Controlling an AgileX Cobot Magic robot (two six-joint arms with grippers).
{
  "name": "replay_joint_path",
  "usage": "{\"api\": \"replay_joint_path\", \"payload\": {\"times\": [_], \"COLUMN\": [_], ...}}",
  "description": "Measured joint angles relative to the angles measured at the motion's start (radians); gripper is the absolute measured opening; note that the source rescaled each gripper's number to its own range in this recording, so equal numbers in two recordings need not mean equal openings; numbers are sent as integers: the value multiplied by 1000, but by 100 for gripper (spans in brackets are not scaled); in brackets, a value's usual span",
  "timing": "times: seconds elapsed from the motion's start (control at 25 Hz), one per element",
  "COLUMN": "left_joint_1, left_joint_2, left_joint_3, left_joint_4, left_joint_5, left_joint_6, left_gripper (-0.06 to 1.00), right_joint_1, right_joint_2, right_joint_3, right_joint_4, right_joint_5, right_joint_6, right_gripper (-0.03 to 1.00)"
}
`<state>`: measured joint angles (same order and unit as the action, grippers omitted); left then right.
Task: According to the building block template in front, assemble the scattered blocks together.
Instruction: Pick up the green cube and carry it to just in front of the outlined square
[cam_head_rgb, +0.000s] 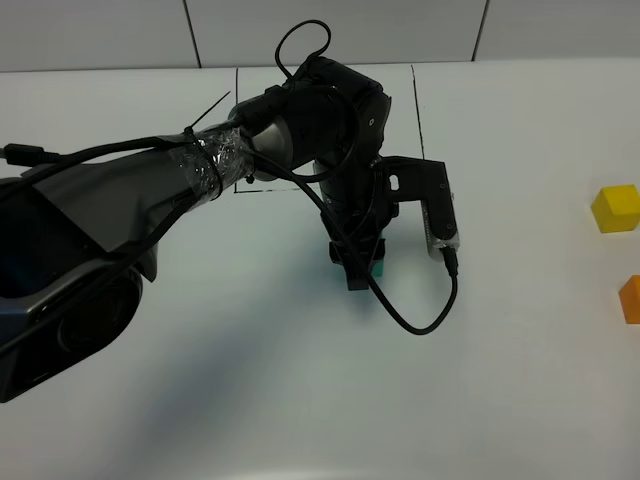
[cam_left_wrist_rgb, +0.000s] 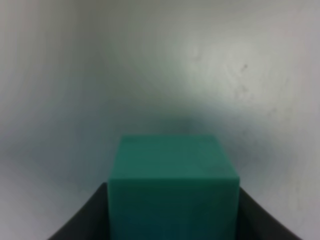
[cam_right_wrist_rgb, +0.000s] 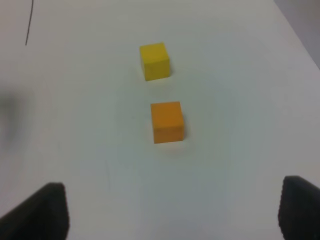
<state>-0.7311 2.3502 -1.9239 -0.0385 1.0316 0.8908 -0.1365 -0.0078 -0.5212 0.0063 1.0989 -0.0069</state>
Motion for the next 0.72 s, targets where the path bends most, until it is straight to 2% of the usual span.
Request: {"api": "replay_joint_path", "payload": {"times": [0.28,0.72], "left_joint_1": [0,0], "left_joint_2": [38,58], "left_joint_3": [0,-8], "left_joint_4": [2,2], "left_joint_5": [-26,-23], "left_joint_6": [-37,-26], "left_gripper": [0,0], "right_joint_1": [0,0], "right_joint_2": [0,0], "right_joint_3": [0,0], "right_joint_4": [0,0], "right_joint_5": [0,0], "right_joint_6": [0,0], "right_gripper": [76,76]}}
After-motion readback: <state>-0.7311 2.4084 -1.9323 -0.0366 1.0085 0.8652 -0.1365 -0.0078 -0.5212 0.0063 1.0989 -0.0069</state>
